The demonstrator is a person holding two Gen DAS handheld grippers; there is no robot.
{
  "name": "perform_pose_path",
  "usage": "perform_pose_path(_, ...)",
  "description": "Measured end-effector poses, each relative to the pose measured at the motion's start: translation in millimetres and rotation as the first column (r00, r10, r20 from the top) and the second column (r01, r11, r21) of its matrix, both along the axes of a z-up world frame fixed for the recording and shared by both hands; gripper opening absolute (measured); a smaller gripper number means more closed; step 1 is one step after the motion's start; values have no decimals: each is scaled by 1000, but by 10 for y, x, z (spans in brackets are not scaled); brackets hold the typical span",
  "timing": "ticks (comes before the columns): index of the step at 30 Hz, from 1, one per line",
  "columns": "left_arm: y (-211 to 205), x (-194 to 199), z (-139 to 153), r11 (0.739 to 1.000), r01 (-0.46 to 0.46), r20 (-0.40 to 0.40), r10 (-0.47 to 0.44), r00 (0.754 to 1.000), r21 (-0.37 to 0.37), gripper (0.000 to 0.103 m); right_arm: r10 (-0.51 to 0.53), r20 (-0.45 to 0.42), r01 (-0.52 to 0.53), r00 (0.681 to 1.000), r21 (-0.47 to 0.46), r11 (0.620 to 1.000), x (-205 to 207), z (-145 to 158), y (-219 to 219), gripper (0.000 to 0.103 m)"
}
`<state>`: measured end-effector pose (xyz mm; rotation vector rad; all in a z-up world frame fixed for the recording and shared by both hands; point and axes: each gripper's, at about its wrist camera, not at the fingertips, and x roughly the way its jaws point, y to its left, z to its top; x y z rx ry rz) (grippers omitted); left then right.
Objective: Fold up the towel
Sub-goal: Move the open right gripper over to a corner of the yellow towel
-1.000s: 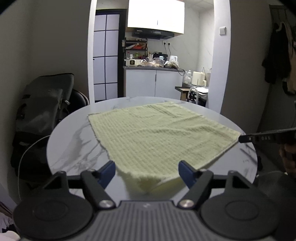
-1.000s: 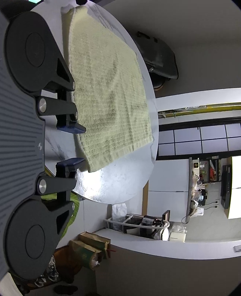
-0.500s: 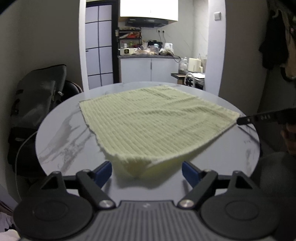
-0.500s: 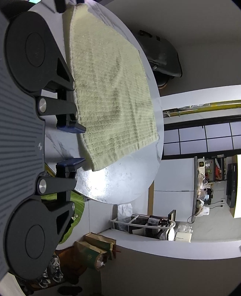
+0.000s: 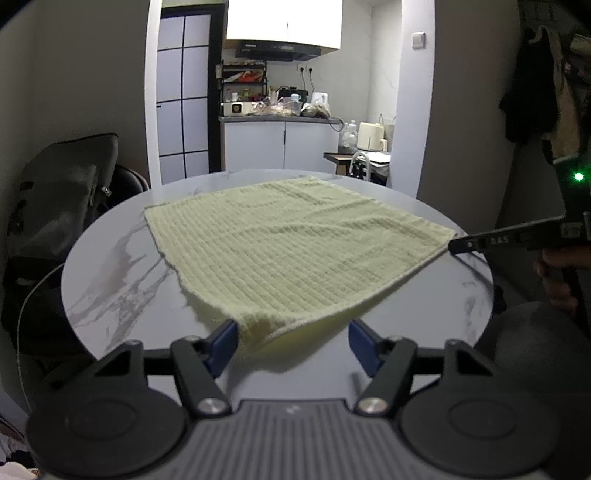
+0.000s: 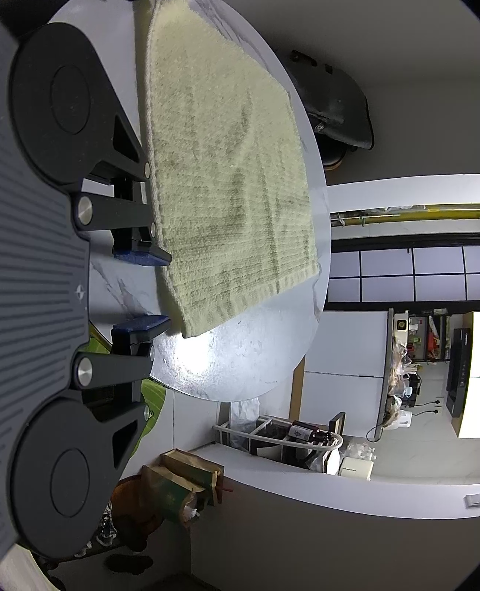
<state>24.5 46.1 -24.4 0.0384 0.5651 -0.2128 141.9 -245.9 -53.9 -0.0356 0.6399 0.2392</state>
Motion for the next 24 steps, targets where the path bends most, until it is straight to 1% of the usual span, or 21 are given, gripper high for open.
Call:
perform_pose_path(5, 54, -56, 28, 1000, -3, 1, 3, 1000, -8, 69, 1, 35, 0, 999, -16, 1000, -65, 18, 36, 33)
perform_pose_path(10, 177, -97, 56, 999, -37, 3, 37, 999, -3, 69, 6, 29, -6, 1000, 11, 1000, -61, 62, -10, 33)
perform_pose_path(13, 253, -85, 68, 997, -71, 6, 71, 997, -16, 69, 15, 41, -16, 999, 2, 1000, -60, 88, 18, 33)
perform_pose_path(19, 313, 57, 101, 991, -126, 26, 127, 992, -37, 69, 23, 37, -23, 999, -1, 1000, -12, 89, 34, 33)
perform_pose_path(22, 286, 151, 93, 991, -132, 29, 133, 991, -28, 69, 27, 34, -26, 999, -3, 1000, 12, 89, 42, 33)
perform_pose_path(24, 258, 209, 55, 991, -133, 21, 133, 991, -2, 69, 29, 33, -29, 999, -4, 1000, 28, 89, 48, 33)
